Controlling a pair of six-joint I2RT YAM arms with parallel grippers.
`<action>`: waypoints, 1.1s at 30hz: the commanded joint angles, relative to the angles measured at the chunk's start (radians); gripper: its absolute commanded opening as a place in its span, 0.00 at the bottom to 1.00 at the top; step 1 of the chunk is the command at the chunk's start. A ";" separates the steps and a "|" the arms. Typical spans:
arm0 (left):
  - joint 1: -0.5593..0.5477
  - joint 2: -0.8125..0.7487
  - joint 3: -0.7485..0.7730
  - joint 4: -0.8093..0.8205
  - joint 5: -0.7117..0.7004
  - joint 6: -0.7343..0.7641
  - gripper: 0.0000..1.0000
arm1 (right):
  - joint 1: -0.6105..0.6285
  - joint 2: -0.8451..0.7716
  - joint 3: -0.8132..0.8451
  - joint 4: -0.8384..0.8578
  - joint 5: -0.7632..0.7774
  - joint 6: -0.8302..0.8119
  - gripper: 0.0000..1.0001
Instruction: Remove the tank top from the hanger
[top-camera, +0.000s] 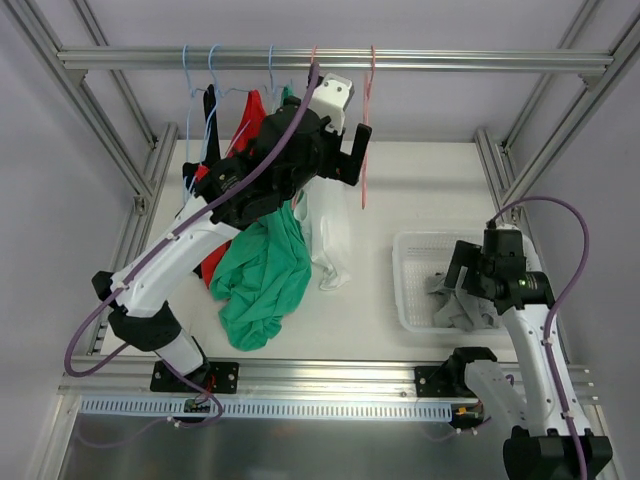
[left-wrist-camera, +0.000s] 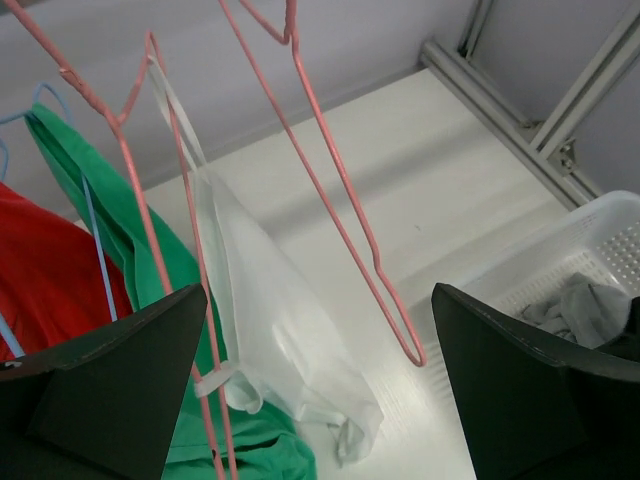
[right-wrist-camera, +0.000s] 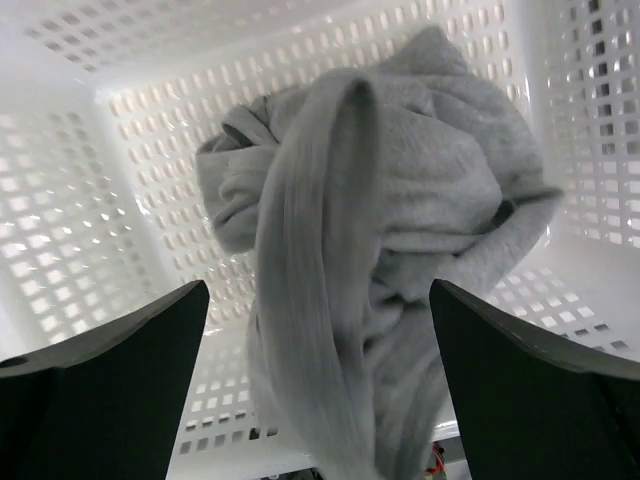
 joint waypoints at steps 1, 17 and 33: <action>0.042 -0.017 0.048 0.000 -0.008 -0.003 0.99 | -0.007 -0.075 0.075 0.082 -0.034 0.028 0.99; 0.232 0.094 0.057 -0.059 0.127 -0.046 0.78 | -0.007 -0.198 0.170 0.040 -0.268 -0.026 1.00; 0.288 0.149 0.123 -0.064 0.261 -0.120 0.00 | -0.007 -0.235 0.219 0.056 -0.403 -0.039 1.00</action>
